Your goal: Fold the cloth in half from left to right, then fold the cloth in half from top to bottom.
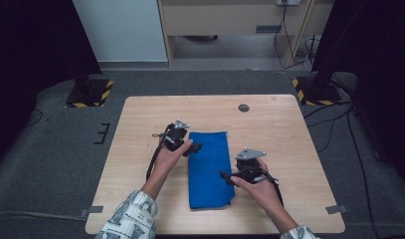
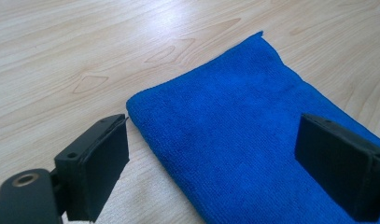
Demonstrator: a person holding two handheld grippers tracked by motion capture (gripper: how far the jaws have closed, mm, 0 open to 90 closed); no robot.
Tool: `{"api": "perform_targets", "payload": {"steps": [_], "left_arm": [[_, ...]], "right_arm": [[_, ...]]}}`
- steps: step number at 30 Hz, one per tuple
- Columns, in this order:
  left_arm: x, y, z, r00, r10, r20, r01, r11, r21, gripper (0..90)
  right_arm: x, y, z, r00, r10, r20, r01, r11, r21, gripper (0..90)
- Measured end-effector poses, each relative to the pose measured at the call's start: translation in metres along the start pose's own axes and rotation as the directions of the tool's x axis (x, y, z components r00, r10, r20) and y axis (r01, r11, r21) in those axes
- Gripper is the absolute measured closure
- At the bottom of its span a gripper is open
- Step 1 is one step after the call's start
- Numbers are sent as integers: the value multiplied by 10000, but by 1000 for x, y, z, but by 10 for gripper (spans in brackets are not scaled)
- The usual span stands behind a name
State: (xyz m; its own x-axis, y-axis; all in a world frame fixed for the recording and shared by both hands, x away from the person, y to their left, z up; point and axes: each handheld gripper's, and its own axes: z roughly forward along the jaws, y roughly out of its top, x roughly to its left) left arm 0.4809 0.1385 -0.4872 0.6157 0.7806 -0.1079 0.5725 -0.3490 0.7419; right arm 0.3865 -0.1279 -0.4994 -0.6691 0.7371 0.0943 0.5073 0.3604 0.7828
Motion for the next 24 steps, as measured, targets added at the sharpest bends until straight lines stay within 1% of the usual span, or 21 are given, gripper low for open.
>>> {"api": "perform_targets", "payload": {"steps": [2, 3, 5, 8, 10, 12, 13, 14, 15, 16, 18, 20, 22, 24], "left_arm": [[1, 0, -1, 10000, 62, 18, -62, 10000, 9, 90], [2, 0, -1, 10000, 26, -35, -26, 10000, -7, 90], [5, 0, 0, 10000, -26, -94, 25, 10000, -58, 99], [8, 0, 3, 9997, 32, -249, -32, 10000, 6, 115], [12, 0, 7, 9995, -109, -296, 111, 9999, 47, 120], [15, -1, 11, 9990, -265, -353, 264, 9996, -21, 127], [17, -2, 13, 9989, -321, -350, 321, 9995, -1, 129], [19, -2, 16, 9986, -316, -414, 322, 9994, 151, 129], [20, -2, 18, 9983, -290, -502, 302, 9993, 224, 130], [21, -2, 19, 9979, -320, -568, 333, 9992, 222, 134], [25, -3, 20, 9980, -471, -426, 480, 9986, 214, 142], [27, -3, 21, 9979, -461, -466, 471, 9987, 204, 159], [29, -1, 22, 9978, -484, -449, 494, 9986, 212, 168], [31, 0, 25, 9974, -439, -569, 455, 9986, 273, 177]], "right_arm": [[-6, 8, 2, 10000, 36, 86, -36, 10000, -40, 129], [-9, 11, 3, 9999, 31, 120, -30, 10000, -60, 136], [-18, 19, 7, 9999, 24, 136, -23, 10000, -56, 149], [-29, 29, 14, 9995, 41, 298, -42, 10000, 30, 182], [-43, 38, 22, 9991, 99, 414, -98, 9999, -22, 202], [-51, 43, 28, 9983, 262, 518, -261, 9997, -29, 235], [-56, 47, 32, 9982, 220, 551, -220, 9998, -12, 248], [-61, 50, 36, 9979, 145, 626, -148, 9999, 51, 255], [-65, 54, 41, 9976, 228, 658, -234, 9997, 78, 258], [-67, 56, 44, 9976, 260, 643, -264, 9996, 53, 265], [-71, 62, 52, 9976, 347, 605, -351, 9994, 51, 283], [-75, 67, 61, 9978, 241, 618, -253, 9995, 195, 294], [-78, 72, 68, 9978, 299, 587, -310, 9994, 176, 303], [-83, 76, 76, 9976, 401, 562, -414, 9989, 237, 309]]}}
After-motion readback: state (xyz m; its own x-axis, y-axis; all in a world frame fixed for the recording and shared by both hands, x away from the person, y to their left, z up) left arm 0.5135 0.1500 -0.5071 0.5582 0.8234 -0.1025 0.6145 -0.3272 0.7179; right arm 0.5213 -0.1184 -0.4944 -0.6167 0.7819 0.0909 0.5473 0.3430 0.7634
